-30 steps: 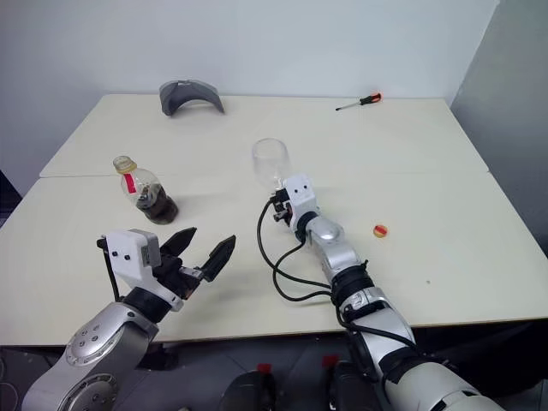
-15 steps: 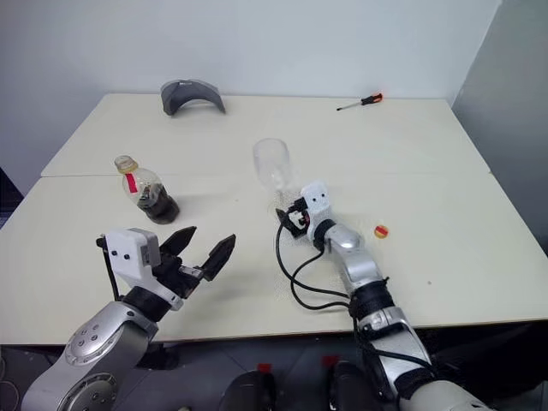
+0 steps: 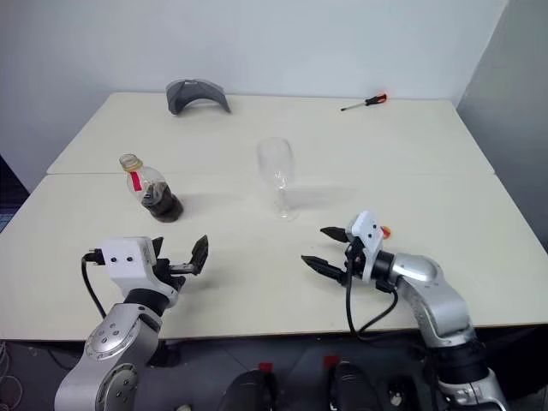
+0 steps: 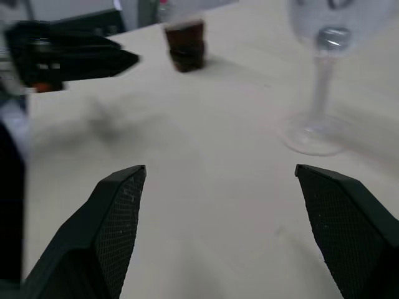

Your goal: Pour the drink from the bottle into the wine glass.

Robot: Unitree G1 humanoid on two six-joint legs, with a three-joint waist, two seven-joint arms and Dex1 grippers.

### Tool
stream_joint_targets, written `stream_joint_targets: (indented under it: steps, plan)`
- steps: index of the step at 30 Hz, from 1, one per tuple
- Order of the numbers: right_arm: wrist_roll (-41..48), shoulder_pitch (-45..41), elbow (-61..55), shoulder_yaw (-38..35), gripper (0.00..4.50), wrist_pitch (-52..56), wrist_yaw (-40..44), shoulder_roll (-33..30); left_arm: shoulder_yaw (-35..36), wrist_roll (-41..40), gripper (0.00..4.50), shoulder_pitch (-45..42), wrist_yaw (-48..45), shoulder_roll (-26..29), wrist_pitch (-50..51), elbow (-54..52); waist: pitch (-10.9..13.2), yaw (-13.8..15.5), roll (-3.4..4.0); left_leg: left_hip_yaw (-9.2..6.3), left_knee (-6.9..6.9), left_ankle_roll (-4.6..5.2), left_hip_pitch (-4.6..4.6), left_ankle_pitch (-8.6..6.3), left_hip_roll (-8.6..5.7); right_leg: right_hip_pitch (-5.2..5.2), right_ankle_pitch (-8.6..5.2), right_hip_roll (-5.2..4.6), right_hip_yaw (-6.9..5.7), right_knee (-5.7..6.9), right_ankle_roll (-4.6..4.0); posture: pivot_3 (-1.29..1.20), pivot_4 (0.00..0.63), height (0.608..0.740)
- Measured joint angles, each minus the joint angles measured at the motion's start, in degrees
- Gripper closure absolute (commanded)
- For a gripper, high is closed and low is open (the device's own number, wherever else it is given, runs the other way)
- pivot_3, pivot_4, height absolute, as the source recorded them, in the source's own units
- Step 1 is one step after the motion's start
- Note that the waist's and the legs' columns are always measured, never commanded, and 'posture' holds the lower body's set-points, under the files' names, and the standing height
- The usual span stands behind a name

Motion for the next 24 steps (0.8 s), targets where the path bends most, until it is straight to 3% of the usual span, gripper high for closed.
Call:
stream_joint_targets:
  steps: [9, 16, 24]
  plan:
    - [12.1, -1.9, -8.9, -4.1, 0.42, 8.6, -3.2, -1.5, 2.2, 5.8, 0.00, -6.7, 0.4, 0.0, -7.7, 10.5, 0.0, 0.1, -0.07, 0.05, 0.01, -0.03, -0.06, -0.03, -0.04, 0.01, 0.04, -0.04, 0.01, -0.05, 0.08, 0.00, 0.150, 0.740]
    - [14.9, -2.9, -10.8, -4.2, 0.42, 10.0, -6.3, -1.4, 3.6, 7.2, 0.00, -10.4, 0.3, -0.1, -10.6, 15.1, 0.0, 0.1, -0.09, 0.08, 0.01, -0.06, -0.08, -0.07, -0.04, 0.01, -0.03, -0.03, 0.01, -0.03, 0.13, 0.00, 0.150, 0.740]
    - [15.4, -3.8, -11.2, -3.7, 0.42, 10.2, -9.0, -0.8, 8.0, 6.7, 0.00, -15.2, -2.5, 3.8, -13.1, 22.2, 0.0, 0.1, -0.11, 0.08, 0.02, -0.06, -0.08, -0.07, -0.03, 0.02, -0.03, -0.03, -0.02, -0.03, 0.14, 0.00, 0.150, 0.740]
